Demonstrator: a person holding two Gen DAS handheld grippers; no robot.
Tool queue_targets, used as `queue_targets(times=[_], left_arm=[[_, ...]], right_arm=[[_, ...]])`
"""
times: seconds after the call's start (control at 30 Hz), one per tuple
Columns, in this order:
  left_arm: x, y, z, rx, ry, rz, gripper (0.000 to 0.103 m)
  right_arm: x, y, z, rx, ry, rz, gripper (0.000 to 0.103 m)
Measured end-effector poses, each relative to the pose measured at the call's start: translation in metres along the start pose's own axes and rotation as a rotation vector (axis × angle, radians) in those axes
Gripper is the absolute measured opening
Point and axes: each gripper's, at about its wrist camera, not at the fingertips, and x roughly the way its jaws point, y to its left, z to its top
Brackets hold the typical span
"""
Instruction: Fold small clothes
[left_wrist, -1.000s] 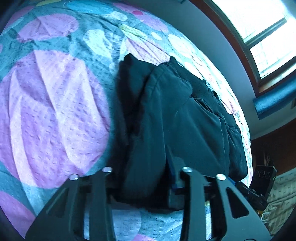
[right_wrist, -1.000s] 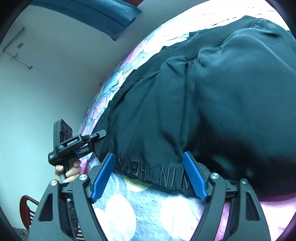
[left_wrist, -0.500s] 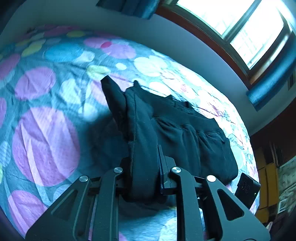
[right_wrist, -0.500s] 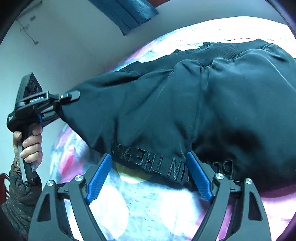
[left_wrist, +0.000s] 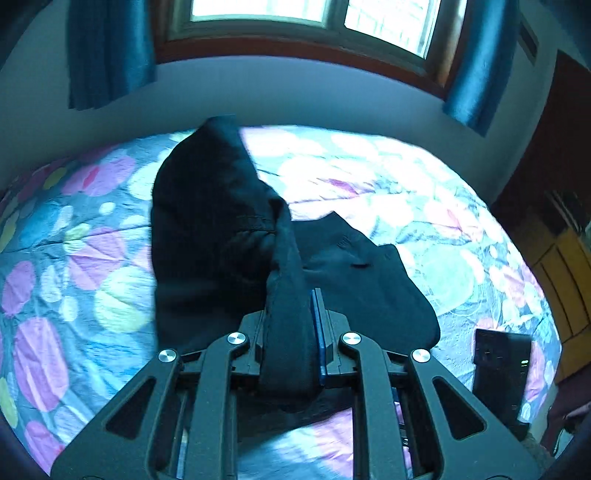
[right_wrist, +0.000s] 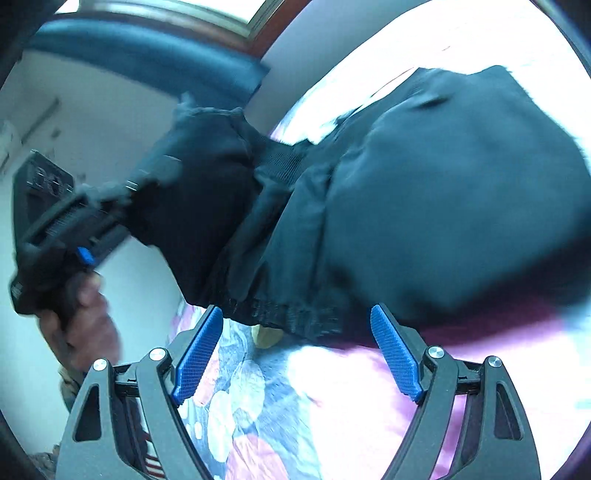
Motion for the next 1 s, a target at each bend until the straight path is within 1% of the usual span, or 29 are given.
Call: queue_targets(times=[0.13,0.23,0.27,0.33,0.37,0.43,0.5,0.6,0.7,0.77,0.83,0.9,0.97,1.0], left_arm=[[0.052,-0.051,-0.016,0.063,0.058,0.008,0.017],[0.084,-0.068,-0.033,0.075,0.115,0.001,0.017],[0.093,-0.072,-0.039,0.087,0.116,0.016,0.017],[0.100,-0.077,-0.049,0.126,0.080,0.060,0.017],[0.100,-0.078,-0.052,0.133,0.064,0.064,0.018],[0.098,-0.075,-0.055,0.119,0.043,0.054,0.018],[0.095,-0.069,-0.056,0.095,0.021,0.024,0.018],[0.093,-0.062,-0.060,0.082,-0.001,0.007,0.019],[0.093,-0.062,-0.064,0.089,-0.023,0.014,0.019],[0.092,-0.064,-0.068,0.098,-0.042,0.024,0.019],[0.093,-0.067,-0.070,0.104,-0.056,0.028,0.019],[0.094,-0.069,-0.073,0.111,-0.070,0.032,0.019],[0.094,-0.071,-0.075,0.116,-0.083,0.032,0.019],[0.094,-0.072,-0.075,0.116,-0.088,0.030,0.021]], right_arm=[[-0.030,-0.026,0.007,0.069,-0.067,-0.017,0.081],[-0.051,-0.045,0.004,0.124,-0.102,-0.011,0.081],[-0.054,-0.049,0.005,0.136,-0.109,-0.006,0.081],[-0.059,-0.053,0.005,0.144,-0.121,0.001,0.081],[-0.062,-0.053,0.006,0.144,-0.126,0.004,0.081],[-0.067,-0.051,0.010,0.146,-0.139,0.027,0.081],[-0.068,-0.049,0.017,0.157,-0.142,0.068,0.081],[-0.057,-0.047,0.039,0.195,-0.104,0.155,0.082],[-0.033,-0.046,0.069,0.225,-0.046,0.184,0.082],[-0.011,-0.047,0.085,0.254,-0.008,0.178,0.082],[0.005,-0.047,0.096,0.276,0.029,0.146,0.082],[0.022,-0.043,0.108,0.263,0.084,0.145,0.082],[0.031,-0.041,0.115,0.250,0.113,0.110,0.081],[0.037,-0.038,0.118,0.234,0.128,0.086,0.075]])
